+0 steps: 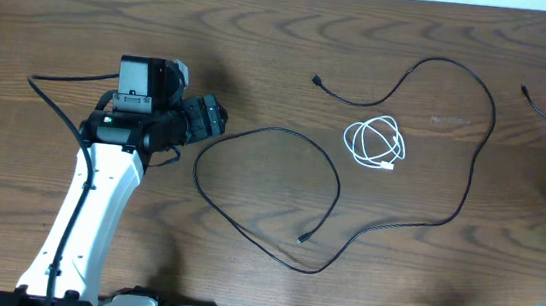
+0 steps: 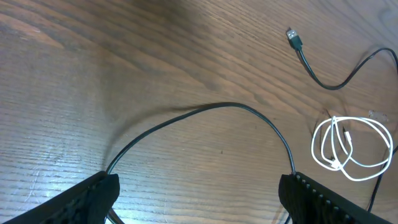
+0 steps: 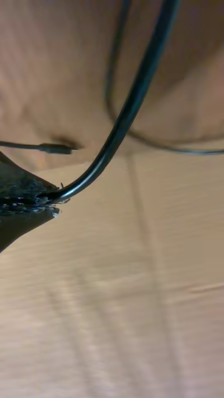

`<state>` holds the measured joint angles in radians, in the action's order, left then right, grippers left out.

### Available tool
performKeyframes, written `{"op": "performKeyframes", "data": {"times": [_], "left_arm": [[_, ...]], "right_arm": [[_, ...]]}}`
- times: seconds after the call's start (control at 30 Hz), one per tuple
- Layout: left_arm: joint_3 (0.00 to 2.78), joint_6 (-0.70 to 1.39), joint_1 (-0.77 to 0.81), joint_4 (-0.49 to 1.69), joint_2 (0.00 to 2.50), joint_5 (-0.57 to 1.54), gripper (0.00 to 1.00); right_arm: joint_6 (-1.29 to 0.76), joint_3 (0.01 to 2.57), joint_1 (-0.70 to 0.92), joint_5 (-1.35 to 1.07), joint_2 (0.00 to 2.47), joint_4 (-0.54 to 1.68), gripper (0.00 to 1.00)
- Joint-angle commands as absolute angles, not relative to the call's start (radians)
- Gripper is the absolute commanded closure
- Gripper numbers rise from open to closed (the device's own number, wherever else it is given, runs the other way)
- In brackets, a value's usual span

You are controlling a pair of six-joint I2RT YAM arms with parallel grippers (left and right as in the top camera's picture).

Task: Untangle cables

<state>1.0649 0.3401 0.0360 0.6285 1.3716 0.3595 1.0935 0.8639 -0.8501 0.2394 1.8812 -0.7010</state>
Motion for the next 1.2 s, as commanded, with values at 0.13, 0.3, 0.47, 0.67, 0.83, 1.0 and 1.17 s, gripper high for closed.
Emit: {"op": "performKeyframes", "data": {"times": [0.13,0.3,0.47,0.67,0.83,1.0,1.17], "left_arm": [[1.084,0.335,0.036,0.632,1.367,0.346,0.13],[1.084,0.335,0.036,0.632,1.367,0.346,0.13],[1.084,0.335,0.036,0.632,1.367,0.346,0.13],[1.084,0.335,0.036,0.632,1.367,0.346,0.13],[1.084,0.335,0.036,0.632,1.367,0.346,0.13],[1.084,0.335,0.036,0.632,1.367,0.346,0.13],[1.084,0.335,0.036,0.632,1.367,0.346,0.13]], "right_arm": [[1.057,0.889,-0.921,0.308,1.892,-0.660,0.71],[0.888,0.889,-0.916,0.308,1.891,-0.616,0.01],[0.801,0.889,-0.888,0.279,1.890,-0.477,0.01],[0.667,0.889,-0.871,0.093,1.890,-0.290,0.01],[0.561,0.889,-0.857,-0.030,1.865,-0.177,0.01],[0.500,0.889,-0.843,-0.075,1.766,-0.086,0.01],[0.482,0.889,-0.843,-0.075,1.578,-0.027,0.01]]}}
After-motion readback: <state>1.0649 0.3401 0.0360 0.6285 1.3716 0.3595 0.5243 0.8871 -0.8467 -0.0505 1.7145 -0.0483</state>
